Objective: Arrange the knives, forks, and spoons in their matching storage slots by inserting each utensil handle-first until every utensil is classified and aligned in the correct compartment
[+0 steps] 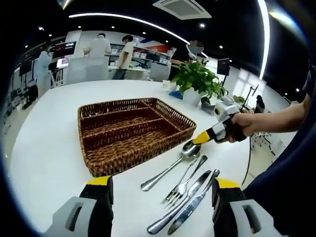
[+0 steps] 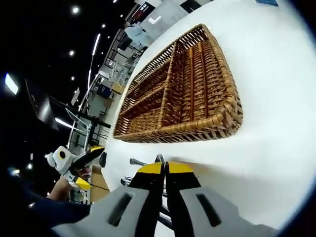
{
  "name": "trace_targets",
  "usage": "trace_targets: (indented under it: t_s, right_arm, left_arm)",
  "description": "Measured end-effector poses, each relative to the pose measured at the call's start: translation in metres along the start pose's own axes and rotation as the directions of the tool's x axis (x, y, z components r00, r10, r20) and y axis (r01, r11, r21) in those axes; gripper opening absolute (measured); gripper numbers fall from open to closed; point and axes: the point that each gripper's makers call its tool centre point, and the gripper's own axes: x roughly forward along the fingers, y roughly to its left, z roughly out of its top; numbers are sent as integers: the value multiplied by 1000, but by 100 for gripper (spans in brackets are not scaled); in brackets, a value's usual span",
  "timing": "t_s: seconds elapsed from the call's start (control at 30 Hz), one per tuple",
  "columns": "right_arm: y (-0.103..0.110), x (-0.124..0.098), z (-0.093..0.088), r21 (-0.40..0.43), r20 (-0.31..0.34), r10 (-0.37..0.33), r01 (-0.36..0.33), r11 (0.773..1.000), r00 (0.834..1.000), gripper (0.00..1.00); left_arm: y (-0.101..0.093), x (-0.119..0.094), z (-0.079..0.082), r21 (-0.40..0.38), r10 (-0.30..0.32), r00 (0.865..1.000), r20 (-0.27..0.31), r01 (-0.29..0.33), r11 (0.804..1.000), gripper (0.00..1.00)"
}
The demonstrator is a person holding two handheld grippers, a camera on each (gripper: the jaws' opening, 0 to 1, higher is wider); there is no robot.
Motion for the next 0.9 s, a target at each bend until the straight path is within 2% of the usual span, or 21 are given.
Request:
trace_targets:
  t_s: [0.17,0.37,0.67,0.9]
  right_arm:
    - [3,-6,4,53,31,29,-31,998,999,0]
    - [12,-15,12,69,71,52,-57,996,996,0]
    - [29,-29,41,59,141,70,-79,995,988,0]
    - [41,-34,68,19,175,76,-81,997,982,0]
  left_arm:
    - [3,2,6,26,-13,1000,8,12,1000,86]
    - [7,5,9,39,-29,1000,-1,29,999,87]
    - [4,7,14,43,-76,997,-21,76,996,94]
    - [1,6,23,-10,-109,994,-3,109,994,100]
